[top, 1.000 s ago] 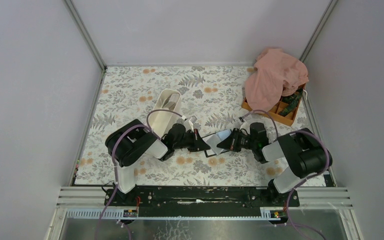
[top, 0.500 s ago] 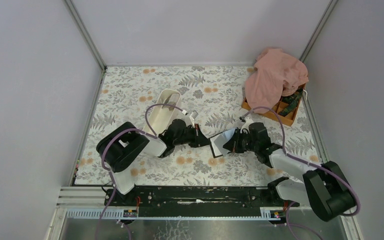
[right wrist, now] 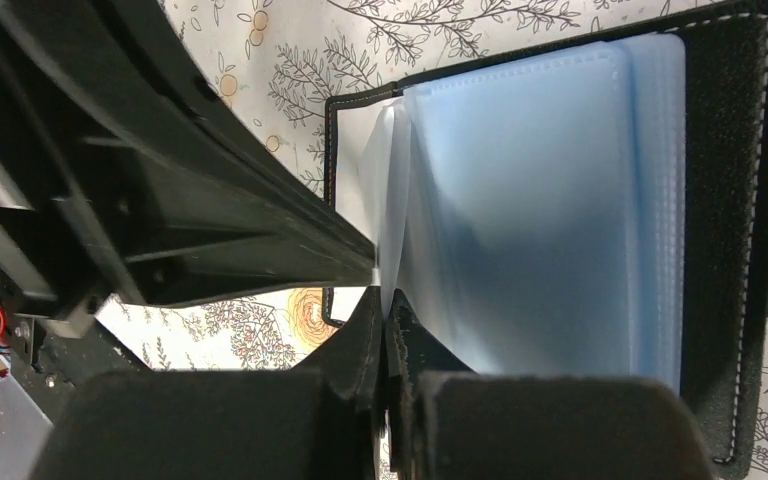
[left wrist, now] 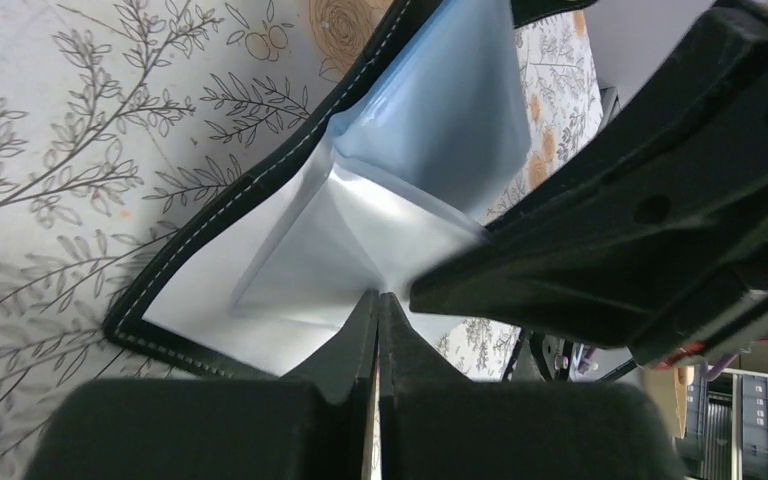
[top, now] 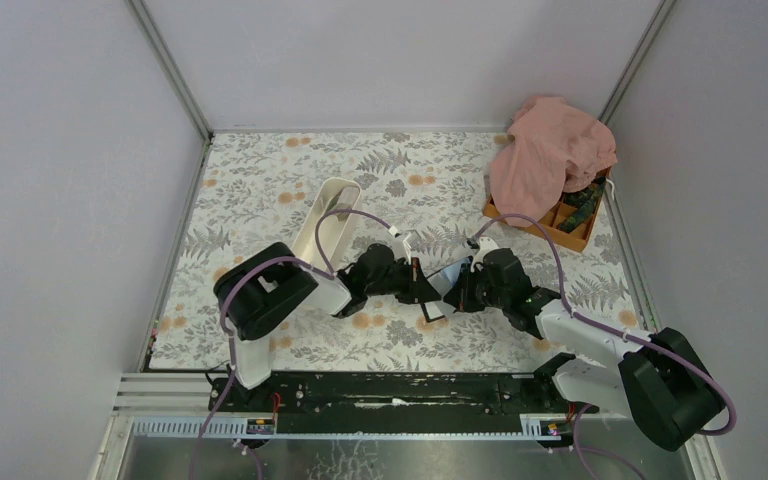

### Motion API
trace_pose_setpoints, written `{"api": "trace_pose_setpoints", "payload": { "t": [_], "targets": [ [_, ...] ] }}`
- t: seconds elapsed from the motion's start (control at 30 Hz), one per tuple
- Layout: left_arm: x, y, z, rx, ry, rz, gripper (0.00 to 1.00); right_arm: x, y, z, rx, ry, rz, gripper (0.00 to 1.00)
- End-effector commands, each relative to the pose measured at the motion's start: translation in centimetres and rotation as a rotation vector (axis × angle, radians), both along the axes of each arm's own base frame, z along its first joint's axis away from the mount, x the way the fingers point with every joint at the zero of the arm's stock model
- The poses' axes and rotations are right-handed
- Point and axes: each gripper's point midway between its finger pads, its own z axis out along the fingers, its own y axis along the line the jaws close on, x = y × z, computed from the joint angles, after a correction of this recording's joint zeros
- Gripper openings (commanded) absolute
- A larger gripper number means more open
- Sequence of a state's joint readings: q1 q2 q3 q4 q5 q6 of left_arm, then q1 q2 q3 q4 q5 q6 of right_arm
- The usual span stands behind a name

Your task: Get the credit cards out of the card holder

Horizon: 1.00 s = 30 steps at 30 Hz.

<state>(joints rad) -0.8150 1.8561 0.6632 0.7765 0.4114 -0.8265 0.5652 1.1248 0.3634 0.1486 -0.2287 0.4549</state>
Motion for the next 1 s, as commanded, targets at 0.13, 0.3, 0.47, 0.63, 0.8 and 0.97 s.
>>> {"api": "trace_pose_setpoints", "payload": {
  "t": [0.13,0.3,0.47,0.63,0.8,0.97],
  "targets": [
    [-0.3,-0.9,-1.7,-0.009,0.024,-0.022,0.0,1.0,0.6,1.1,0.027,-0.036,-0.031,0.1],
    [-1.0,0.1,-3.4,0.041,0.041,-0.021,0.0,1.3,0.7,1.3,0.035,-0.044,-0.043,0.41],
    [-1.3,0.6,-4.8,0.065,0.069,-0.017,0.0,1.5,1.1,1.9,0.073,-0.049,-0.049,0.5],
    [-1.1,0.4,-5.8,0.079,0.083,-0.019,0.0,1.3,1.0,1.5,0.091,-0.026,-0.071,0.54],
    [-0.8,0.3,-5.6,0.074,0.084,-0.02,0.0,1.1,-0.2,0.4,0.127,0.012,-0.132,0.44],
    [-0.6,1.2,-3.4,0.045,0.042,0.01,0.0,0.3,-0.3,-0.7,0.186,0.046,-0.167,0.18]
  ]
}}
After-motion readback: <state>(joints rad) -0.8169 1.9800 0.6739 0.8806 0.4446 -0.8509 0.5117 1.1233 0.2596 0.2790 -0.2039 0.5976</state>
